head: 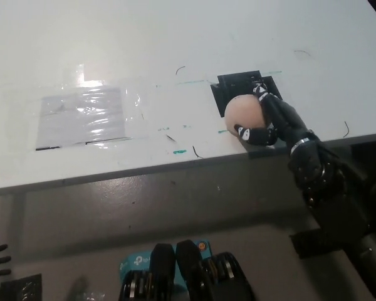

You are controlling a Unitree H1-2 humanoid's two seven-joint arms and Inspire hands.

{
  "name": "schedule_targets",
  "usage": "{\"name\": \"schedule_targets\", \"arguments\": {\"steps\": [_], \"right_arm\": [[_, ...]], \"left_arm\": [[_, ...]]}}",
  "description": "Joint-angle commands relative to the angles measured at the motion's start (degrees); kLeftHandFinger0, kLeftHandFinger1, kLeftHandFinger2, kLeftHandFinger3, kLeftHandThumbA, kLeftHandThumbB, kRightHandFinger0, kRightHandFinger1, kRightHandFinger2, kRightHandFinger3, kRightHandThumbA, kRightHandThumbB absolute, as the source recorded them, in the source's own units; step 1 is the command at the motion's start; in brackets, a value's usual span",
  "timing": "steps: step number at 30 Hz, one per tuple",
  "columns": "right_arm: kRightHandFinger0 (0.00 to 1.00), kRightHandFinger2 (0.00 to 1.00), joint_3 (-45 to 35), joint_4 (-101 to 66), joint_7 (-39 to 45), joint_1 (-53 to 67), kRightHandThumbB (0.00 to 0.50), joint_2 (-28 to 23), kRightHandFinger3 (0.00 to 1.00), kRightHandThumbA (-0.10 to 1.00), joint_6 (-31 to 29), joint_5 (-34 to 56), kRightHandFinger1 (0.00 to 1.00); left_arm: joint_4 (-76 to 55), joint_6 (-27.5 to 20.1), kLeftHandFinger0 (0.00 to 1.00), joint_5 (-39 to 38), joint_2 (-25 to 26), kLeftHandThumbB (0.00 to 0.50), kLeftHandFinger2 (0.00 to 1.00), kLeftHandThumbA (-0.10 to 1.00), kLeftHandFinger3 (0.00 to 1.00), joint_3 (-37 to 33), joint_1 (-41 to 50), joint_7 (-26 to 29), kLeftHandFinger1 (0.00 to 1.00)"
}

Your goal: The robot uses its right hand to grab and squeeze a pink dumpling toy kept on the black mask on the desk

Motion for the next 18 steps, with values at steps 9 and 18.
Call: {"name": "schedule_targets", "arguments": {"steps": [9, 18], "right_arm": [[1.00, 1.00, -0.8, 23.9, -7.1, -10.5, 0.358, 2.9, 1.00, 0.38, -12.3, -0.5, 1.00], [0.31, 0.21, 5.5, 30.7, -17.2, -10.1, 0.088, 2.3, 0.10, -0.10, -29.4, -6.5, 0.32]], "left_arm": [[-2.9, 0.4, 0.68, -0.3, 1.6, 0.101, 0.82, 1.00, 0.92, 0.7, -0.9, -0.4, 0.75], [-3.1, 0.5, 0.71, -0.4, 2.3, 0.114, 0.86, 1.00, 0.95, 0.5, -0.5, -1.2, 0.77]]}}
